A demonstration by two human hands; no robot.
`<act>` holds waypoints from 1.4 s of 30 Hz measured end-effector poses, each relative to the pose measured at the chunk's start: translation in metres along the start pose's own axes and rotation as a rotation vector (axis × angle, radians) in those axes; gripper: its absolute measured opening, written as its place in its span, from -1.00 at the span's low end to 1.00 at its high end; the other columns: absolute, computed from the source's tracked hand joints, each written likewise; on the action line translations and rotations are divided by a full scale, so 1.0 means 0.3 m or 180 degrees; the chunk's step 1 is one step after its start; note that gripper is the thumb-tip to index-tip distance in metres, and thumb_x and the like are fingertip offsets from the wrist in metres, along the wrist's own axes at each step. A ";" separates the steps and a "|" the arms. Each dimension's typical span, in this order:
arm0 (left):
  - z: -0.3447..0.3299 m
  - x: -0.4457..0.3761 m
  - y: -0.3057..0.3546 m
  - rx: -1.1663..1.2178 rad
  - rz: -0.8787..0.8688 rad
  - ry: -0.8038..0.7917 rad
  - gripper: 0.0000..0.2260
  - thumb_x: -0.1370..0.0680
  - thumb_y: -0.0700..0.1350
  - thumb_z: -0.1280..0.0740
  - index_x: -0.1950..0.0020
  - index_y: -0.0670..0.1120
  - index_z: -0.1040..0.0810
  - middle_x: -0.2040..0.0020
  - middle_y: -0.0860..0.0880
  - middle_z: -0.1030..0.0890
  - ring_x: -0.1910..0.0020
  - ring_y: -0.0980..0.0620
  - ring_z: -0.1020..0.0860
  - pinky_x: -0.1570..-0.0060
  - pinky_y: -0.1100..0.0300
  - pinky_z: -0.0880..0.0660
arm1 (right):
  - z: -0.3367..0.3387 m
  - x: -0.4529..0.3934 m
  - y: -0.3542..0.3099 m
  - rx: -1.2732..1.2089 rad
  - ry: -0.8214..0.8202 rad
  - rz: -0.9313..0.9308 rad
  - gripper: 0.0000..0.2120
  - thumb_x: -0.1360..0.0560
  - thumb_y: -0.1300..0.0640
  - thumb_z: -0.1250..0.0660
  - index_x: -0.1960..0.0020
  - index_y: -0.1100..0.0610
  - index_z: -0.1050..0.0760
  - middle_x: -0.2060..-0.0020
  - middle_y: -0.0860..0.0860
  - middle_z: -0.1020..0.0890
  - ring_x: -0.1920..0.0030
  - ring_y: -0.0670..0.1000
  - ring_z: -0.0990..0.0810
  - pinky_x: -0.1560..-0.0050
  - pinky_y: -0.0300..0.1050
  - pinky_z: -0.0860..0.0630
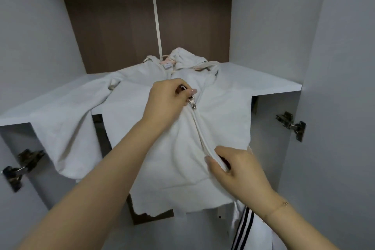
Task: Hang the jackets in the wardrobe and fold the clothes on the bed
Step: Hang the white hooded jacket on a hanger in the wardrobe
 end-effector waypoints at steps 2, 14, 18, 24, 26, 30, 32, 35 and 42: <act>-0.001 -0.044 0.001 -0.0101 0.0055 -0.0105 -0.88 -0.50 -0.10 -0.45 0.20 -0.11 -0.66 0.37 0.06 -0.65 0.36 0.15 -0.62 0.15 0.20 -0.53 | 0.009 -0.004 0.005 0.0267 -0.0347 -0.0037 -0.57 -0.55 -0.10 -0.25 0.39 0.04 -0.17 0.53 -0.05 -0.29 0.49 -0.06 -0.29 0.45 -0.20 -0.17; 0.048 -0.168 0.015 0.0324 0.0164 -0.0503 -0.87 -0.50 -0.23 -0.46 0.26 -0.13 -0.65 0.39 -0.05 -0.66 0.47 0.15 -0.60 0.32 0.39 -0.51 | 0.110 -0.381 -0.117 0.0756 -0.0262 0.0097 -0.62 -0.56 -0.04 -0.22 0.37 0.10 -0.28 0.42 0.01 -0.43 0.26 0.11 -0.46 0.36 -0.07 -0.25; 0.116 -0.273 -0.045 0.0495 0.0471 0.0080 -0.93 -0.52 -0.28 -0.43 0.16 -0.24 -0.66 0.43 -0.01 -0.61 0.53 0.19 -0.54 0.40 0.40 -0.48 | 0.160 -0.322 -0.138 0.0468 -0.1056 0.0086 -0.56 -0.49 0.04 -0.30 0.48 0.10 -0.23 0.51 0.13 -0.54 0.35 0.10 -0.62 0.25 -0.09 -0.52; 0.103 -0.313 -0.045 0.0303 0.0494 -0.0284 -0.89 -0.51 -0.22 -0.44 0.19 -0.22 -0.64 0.37 -0.10 -0.64 0.48 0.12 -0.57 0.40 0.36 -0.51 | 0.172 -0.317 -0.139 0.1051 -0.1615 -0.0202 -0.53 -0.49 -0.22 -0.24 0.45 0.07 -0.37 0.50 -0.03 -0.60 0.45 -0.07 -0.56 0.31 -0.24 -0.42; 0.107 -0.302 -0.047 0.0476 0.0528 -0.0315 -0.91 -0.52 -0.23 -0.43 0.18 -0.21 -0.64 0.36 -0.10 -0.64 0.49 0.12 -0.58 0.41 0.37 -0.49 | 0.210 -0.435 -0.151 0.1119 -0.0837 -0.0223 -0.47 -0.47 -0.35 -0.22 0.43 0.03 -0.28 0.49 -0.08 -0.46 0.32 0.00 -0.51 0.34 -0.21 -0.32; 0.116 -0.284 -0.051 0.0693 0.0534 -0.0382 -0.93 -0.54 -0.25 -0.41 0.08 -0.26 -0.65 0.29 -0.15 -0.64 0.46 0.14 -0.56 0.37 0.36 -0.50 | 0.182 -0.619 -0.159 0.0967 -0.0212 -0.0142 -0.51 -0.53 -0.26 -0.21 0.45 -0.03 -0.18 0.44 -0.12 -0.31 0.22 0.01 -0.36 0.40 -0.18 -0.09; 0.118 -0.285 -0.051 0.0583 0.0464 -0.0384 -0.90 -0.53 -0.24 -0.42 0.08 -0.29 -0.66 0.30 -0.13 -0.65 0.45 0.14 -0.57 0.36 0.37 -0.50 | 0.121 -0.657 -0.154 0.0837 -0.0409 -0.0075 -0.58 -0.56 -0.09 -0.21 0.41 -0.01 -0.19 0.43 -0.10 -0.32 0.22 0.05 -0.38 0.40 -0.17 -0.10; 0.119 -0.285 -0.068 0.0446 0.0435 -0.0311 -0.90 -0.51 -0.25 -0.44 0.11 -0.30 -0.67 0.38 -0.06 -0.64 0.47 0.13 -0.58 0.39 0.37 -0.49 | 0.085 -0.649 -0.151 0.0760 -0.0467 0.0103 -0.65 -0.53 0.05 -0.21 0.38 0.05 -0.19 0.43 -0.05 -0.34 0.32 0.06 -0.37 0.42 -0.13 -0.11; 0.120 -0.298 -0.161 0.0607 0.0631 0.0081 -0.83 -0.55 -0.26 -0.39 0.24 -0.14 -0.62 0.45 0.02 -0.61 0.50 0.18 -0.54 0.37 0.37 -0.51 | 0.091 -0.432 -0.098 0.0637 -0.0822 0.0465 -0.59 -0.50 -0.03 -0.25 0.40 0.12 -0.19 0.48 0.02 -0.34 0.39 0.03 -0.31 0.36 -0.06 -0.22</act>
Point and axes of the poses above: each hand's wrist, its own x-axis away from the middle knuckle, its own z-axis out of the back of the hand, y = z × x, the point moved 6 cm from there along -x, towards the middle knuckle
